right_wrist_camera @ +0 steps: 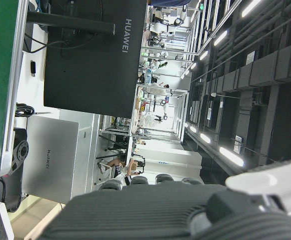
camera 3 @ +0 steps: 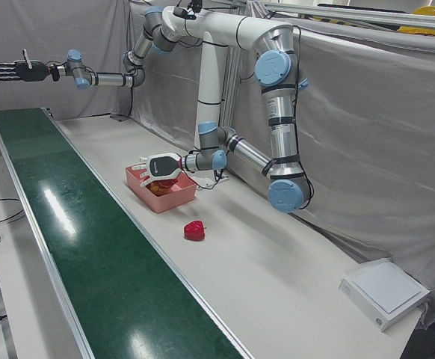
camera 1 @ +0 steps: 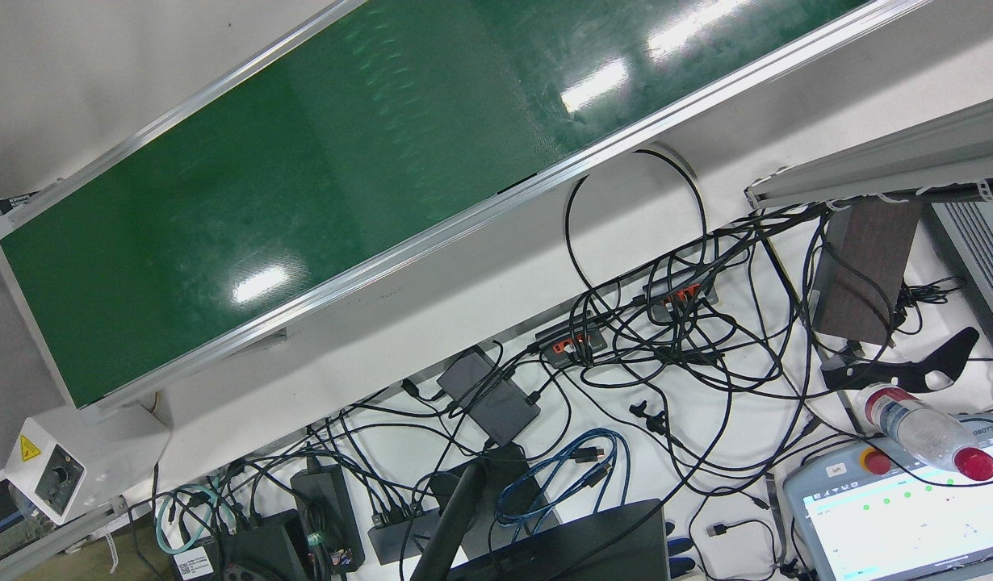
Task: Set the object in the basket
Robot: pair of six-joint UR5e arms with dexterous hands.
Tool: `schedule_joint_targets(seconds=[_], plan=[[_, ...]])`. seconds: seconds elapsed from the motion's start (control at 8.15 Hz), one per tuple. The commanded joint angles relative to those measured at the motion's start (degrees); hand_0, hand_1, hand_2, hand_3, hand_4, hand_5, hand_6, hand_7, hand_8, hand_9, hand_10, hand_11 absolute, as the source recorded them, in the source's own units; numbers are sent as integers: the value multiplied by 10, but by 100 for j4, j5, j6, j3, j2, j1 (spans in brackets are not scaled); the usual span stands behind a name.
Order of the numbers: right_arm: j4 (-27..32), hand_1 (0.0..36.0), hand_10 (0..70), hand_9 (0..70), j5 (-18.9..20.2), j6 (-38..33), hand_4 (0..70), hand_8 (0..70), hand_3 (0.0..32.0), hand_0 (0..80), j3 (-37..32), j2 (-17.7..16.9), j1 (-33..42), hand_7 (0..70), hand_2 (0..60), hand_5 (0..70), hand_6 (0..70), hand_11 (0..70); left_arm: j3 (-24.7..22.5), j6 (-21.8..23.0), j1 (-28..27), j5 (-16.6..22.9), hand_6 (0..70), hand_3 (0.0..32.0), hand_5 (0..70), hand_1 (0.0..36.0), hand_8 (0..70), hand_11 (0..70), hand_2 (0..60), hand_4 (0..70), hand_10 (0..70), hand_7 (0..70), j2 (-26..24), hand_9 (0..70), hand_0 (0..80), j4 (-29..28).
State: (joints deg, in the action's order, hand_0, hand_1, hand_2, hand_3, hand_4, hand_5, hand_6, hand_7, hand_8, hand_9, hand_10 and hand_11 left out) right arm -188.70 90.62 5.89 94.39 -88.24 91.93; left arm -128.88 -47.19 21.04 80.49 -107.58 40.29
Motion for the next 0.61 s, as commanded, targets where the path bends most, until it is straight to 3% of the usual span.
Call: schedule_joint_targets(seconds=[0.0, 0.12, 0.25, 0.37, 0.49], plan=[[0, 0, 0, 0, 0, 0, 0, 0, 0, 0, 0, 0, 0, 0, 0, 0, 0, 0, -958, 8, 433, 45, 27, 214, 294, 94, 191, 106, 154, 0, 67, 108, 44, 171, 451, 871], [0, 0, 0, 0, 0, 0, 0, 0, 0, 0, 0, 0, 0, 0, 0, 0, 0, 0, -1233, 34, 845, 54, 41, 100, 336, 31, 196, 140, 46, 49, 96, 120, 218, 189, 399, 901], [0, 0, 0, 0, 0, 0, 0, 0, 0, 0, 0, 0, 0, 0, 0, 0, 0, 0, -1653, 87, 1119, 45, 61, 44, 392, 8, 205, 171, 161, 42, 120, 157, 524, 223, 169, 875], [0, 0, 0, 0, 0, 0, 0, 0, 0, 0, 0, 0, 0, 0, 0, 0, 0, 0, -1971, 192, 1539, 45, 75, 4, 438, 8, 211, 182, 182, 55, 128, 171, 762, 233, 140, 753], [0, 0, 0, 0, 0, 0, 0, 0, 0, 0, 0, 0, 0, 0, 0, 0, 0, 0, -1991, 680, 2005, 45, 83, 0, 466, 13, 213, 192, 172, 68, 135, 177, 843, 235, 184, 552]])
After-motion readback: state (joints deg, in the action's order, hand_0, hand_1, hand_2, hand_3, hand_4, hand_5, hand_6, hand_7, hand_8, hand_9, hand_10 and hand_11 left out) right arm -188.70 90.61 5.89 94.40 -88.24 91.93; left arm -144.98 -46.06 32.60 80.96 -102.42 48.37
